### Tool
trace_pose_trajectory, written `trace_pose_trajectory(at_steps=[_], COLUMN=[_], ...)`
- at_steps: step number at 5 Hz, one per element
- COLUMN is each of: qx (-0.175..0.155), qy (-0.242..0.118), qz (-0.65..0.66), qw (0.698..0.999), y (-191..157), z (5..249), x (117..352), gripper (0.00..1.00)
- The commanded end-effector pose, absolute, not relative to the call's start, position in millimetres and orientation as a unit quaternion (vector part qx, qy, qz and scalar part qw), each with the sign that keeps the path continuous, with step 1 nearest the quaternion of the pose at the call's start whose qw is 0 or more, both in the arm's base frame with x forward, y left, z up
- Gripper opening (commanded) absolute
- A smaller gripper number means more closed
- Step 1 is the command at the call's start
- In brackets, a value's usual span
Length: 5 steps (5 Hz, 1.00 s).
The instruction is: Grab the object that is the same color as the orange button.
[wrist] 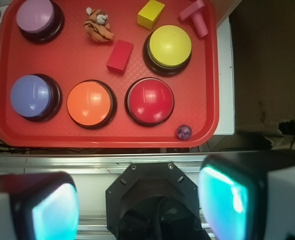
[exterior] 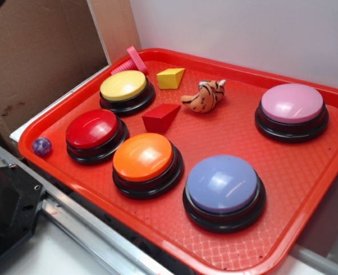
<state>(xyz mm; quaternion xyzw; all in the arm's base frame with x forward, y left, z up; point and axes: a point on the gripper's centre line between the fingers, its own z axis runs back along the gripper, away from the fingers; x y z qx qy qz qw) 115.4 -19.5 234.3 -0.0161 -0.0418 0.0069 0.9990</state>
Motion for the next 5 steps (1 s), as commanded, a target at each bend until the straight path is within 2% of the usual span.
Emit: trace_pose_trajectory(at_steps=[1, 2, 3, 5], qx=[-0.016, -0.014, -0.036, -0.058], qy=[-0.042, -0.066, -0.090, -0.100], qz=[0.007, 0.007, 0.014, 0.064], qw=[0.999, 0.998, 0.995, 0.991], y=[-20, -26, -36, -54], z=[234, 224, 202, 161], x=[115, 140, 167, 235], gripper=[1.00, 1.00, 1.00, 1.00])
